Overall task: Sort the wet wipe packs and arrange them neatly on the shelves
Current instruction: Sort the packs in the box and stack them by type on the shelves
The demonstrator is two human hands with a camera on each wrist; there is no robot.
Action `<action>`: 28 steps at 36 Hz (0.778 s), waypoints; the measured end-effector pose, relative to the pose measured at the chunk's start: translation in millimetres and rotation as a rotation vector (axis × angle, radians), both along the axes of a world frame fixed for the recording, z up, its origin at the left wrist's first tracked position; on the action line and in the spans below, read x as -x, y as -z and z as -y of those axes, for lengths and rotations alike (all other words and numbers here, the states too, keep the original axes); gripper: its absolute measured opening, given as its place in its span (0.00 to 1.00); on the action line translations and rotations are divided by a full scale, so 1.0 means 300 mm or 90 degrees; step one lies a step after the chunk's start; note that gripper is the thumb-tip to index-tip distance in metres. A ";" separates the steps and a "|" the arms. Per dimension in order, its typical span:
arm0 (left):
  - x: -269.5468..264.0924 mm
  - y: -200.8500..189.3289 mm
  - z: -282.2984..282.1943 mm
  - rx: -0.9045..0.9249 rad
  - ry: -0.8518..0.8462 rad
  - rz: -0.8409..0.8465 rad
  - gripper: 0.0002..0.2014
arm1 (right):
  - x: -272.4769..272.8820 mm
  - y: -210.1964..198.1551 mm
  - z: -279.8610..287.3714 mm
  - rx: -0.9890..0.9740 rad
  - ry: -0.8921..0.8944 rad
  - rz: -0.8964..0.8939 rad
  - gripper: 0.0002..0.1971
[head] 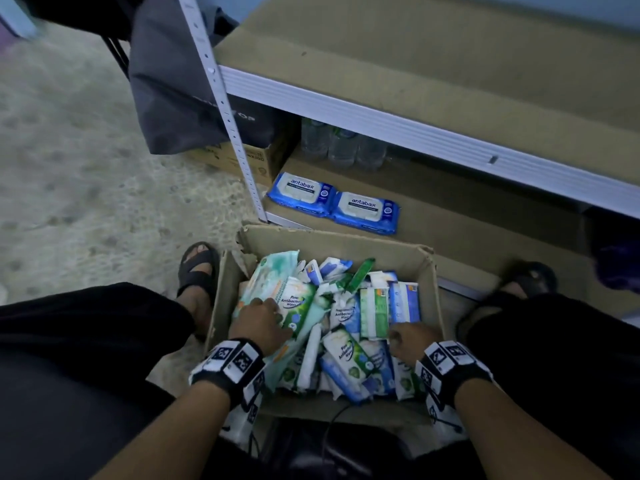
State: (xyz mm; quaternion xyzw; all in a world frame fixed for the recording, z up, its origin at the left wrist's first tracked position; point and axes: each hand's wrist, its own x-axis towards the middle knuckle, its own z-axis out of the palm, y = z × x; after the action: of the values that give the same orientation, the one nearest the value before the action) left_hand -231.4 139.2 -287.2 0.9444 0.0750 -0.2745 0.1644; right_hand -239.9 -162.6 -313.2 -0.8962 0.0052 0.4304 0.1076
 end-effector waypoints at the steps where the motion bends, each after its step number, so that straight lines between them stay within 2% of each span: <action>1: 0.003 0.008 -0.001 -0.001 -0.012 0.002 0.30 | 0.004 0.011 0.007 -0.003 0.009 0.003 0.11; 4: 0.007 0.030 -0.004 -0.020 -0.036 -0.001 0.35 | -0.006 0.010 0.006 -0.011 0.036 0.042 0.02; 6: 0.010 0.040 -0.002 -0.036 -0.019 -0.002 0.38 | -0.013 0.020 -0.005 -0.015 0.069 0.067 0.08; 8: 0.012 0.043 0.002 -0.042 0.002 -0.006 0.39 | -0.017 0.033 -0.018 -0.030 0.092 0.050 0.17; 10: 0.014 0.042 0.005 -0.038 0.027 -0.029 0.41 | -0.016 0.052 -0.031 -0.036 0.093 0.025 0.22; 19: 0.019 0.045 -0.013 -0.026 0.097 -0.042 0.46 | -0.039 0.036 -0.103 -0.049 0.064 0.038 0.13; 21: 0.014 0.043 -0.016 -0.024 0.102 -0.043 0.45 | -0.049 0.020 -0.135 -0.088 0.064 0.066 0.12; 25: -0.005 0.030 -0.035 0.006 0.088 -0.048 0.35 | -0.067 -0.010 -0.235 -0.195 0.080 0.119 0.17; 28: -0.009 0.030 -0.059 0.021 0.053 0.025 0.27 | -0.084 -0.025 -0.305 -0.245 0.088 0.158 0.20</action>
State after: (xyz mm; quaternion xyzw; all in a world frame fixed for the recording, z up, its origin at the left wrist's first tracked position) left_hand -228.6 156.8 -296.2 0.9491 0.0281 -0.2639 0.1698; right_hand -214.7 -71.1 -305.7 -0.9027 -0.0287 0.3019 0.3051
